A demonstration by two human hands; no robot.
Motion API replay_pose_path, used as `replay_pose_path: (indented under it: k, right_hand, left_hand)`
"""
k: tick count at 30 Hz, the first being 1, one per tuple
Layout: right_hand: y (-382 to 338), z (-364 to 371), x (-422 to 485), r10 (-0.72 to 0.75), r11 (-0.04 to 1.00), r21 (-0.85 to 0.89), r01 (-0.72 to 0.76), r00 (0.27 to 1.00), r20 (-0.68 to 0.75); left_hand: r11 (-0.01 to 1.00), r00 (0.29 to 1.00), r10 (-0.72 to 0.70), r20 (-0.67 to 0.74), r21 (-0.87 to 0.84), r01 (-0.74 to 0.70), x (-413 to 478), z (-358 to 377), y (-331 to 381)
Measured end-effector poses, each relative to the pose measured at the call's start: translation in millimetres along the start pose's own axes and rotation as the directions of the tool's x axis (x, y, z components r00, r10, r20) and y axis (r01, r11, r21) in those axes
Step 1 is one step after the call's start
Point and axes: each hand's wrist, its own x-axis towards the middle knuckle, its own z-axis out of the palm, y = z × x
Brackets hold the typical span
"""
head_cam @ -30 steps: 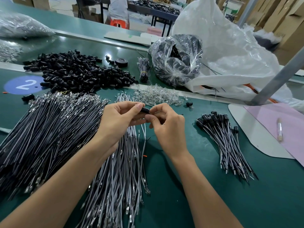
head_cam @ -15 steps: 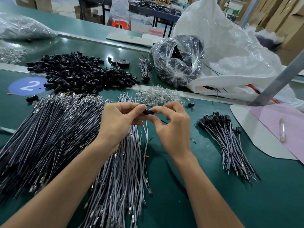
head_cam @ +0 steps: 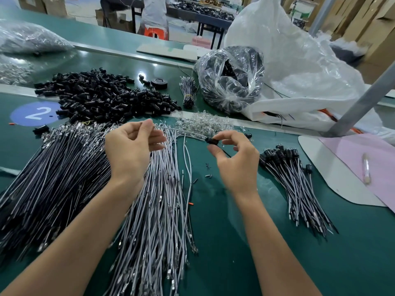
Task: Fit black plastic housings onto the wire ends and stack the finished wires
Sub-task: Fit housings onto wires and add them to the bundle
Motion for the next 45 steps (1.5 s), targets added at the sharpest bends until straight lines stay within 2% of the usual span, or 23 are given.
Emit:
replay_pose_path:
  k: [3, 6, 16, 27, 32, 34, 36, 38, 41, 43, 45]
  right_hand:
    - [0, -8, 5, 0.191, 0.933, 0.289, -0.215, 0.975, 0.109]
    - [0, -11, 7, 0.250, 0.849, 0.433, -0.303, 0.952, 0.176]
    - [2, -10, 8, 0.194, 0.901, 0.379, -0.211, 0.977, 0.085]
    - [2, -11, 10, 0.269, 0.850, 0.473, -0.231, 0.963, -0.014]
    - [6, -23, 18, 0.344, 0.809, 0.558, -0.185, 0.919, -0.195]
    - [6, -22, 17, 0.338, 0.810, 0.559, -0.175, 0.919, -0.202]
    - [5, -18, 15, 0.320, 0.817, 0.550, -0.172, 0.929, -0.184]
    - [5, -15, 14, 0.305, 0.821, 0.548, -0.163, 0.935, -0.179]
    - [4, -13, 13, 0.292, 0.823, 0.546, -0.153, 0.940, -0.177]
    - [4, -12, 13, 0.280, 0.827, 0.541, -0.151, 0.946, -0.165]
    - [3, -10, 12, 0.261, 0.832, 0.535, -0.149, 0.955, -0.140]
  left_hand:
    - [0.991, 0.996, -0.082, -0.033, -0.108, 0.078, 4, -4, 2]
    - [0.980, 0.990, -0.140, -0.016, -0.142, 0.136, 5, -5, 0]
    - [0.983, 0.989, -0.150, -0.001, -0.107, 0.149, 5, -4, 1]
    - [0.985, 0.989, -0.146, -0.013, -0.092, 0.144, 1, 0, -1]
    - [0.982, 0.982, -0.142, -0.122, -0.145, 0.124, 5, -6, 0]
    - [0.987, 0.988, -0.156, -0.023, -0.051, 0.154, 2, -4, 0]
    - [0.983, 0.973, -0.167, 0.157, 0.103, 0.152, -4, 2, 0]
    - [0.970, 0.922, -0.129, 0.365, 0.239, 0.041, -11, 10, 0]
    - [0.924, 0.777, -0.062, 0.627, 0.330, -0.192, -23, 19, -6]
    - [0.844, 0.680, -0.072, 0.730, 0.408, -0.348, -28, 22, -12]
    - [0.780, 0.673, -0.045, 0.738, 0.447, -0.438, -25, 21, -16]
